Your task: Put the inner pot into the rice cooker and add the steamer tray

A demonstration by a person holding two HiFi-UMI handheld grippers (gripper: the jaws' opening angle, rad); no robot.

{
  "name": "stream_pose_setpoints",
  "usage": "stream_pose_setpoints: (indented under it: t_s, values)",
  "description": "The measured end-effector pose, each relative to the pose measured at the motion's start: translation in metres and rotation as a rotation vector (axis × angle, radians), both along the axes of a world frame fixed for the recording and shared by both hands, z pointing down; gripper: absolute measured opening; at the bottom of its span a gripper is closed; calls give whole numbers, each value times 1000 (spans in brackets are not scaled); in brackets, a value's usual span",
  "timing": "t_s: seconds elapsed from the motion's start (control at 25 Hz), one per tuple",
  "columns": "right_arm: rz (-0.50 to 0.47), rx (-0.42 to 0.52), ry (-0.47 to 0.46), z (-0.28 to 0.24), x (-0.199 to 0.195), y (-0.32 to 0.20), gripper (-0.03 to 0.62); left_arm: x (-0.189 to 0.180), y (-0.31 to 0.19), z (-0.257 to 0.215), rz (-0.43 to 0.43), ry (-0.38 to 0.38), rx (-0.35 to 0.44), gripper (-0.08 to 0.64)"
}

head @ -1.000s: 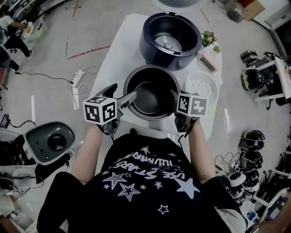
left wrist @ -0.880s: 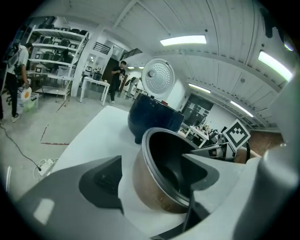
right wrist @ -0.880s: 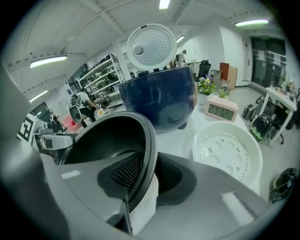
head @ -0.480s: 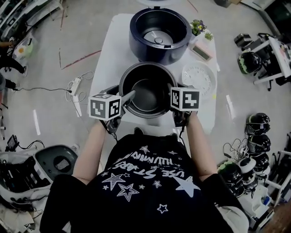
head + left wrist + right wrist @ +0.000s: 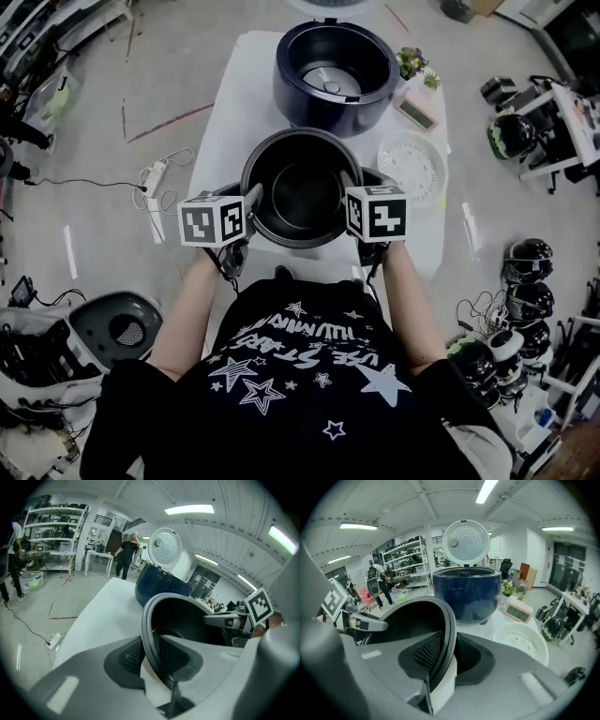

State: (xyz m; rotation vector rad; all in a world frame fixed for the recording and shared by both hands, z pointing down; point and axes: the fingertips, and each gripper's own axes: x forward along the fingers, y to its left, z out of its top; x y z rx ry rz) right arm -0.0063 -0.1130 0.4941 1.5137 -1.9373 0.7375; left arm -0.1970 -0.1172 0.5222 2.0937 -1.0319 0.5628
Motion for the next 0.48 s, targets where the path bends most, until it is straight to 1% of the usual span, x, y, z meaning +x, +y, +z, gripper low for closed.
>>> stream_pose_setpoints:
  t_s: [0.08, 0.2, 0.32, 0.48]
  values:
    - [-6, 14, 3, -7, -4, -2, 98, -5, 1, 1, -23, 10, -27, 90]
    - [-10, 24, -40, -16, -14, -1, 87, -15, 4, 1, -56, 27, -48, 75]
    - [-39, 43, -57, -29, -27, 0, 86, -28, 3, -7, -74, 9, -14, 63]
    - [-70, 115, -49, -60, -40, -6, 84, -41, -5, -34, -96, 14, 53, 60]
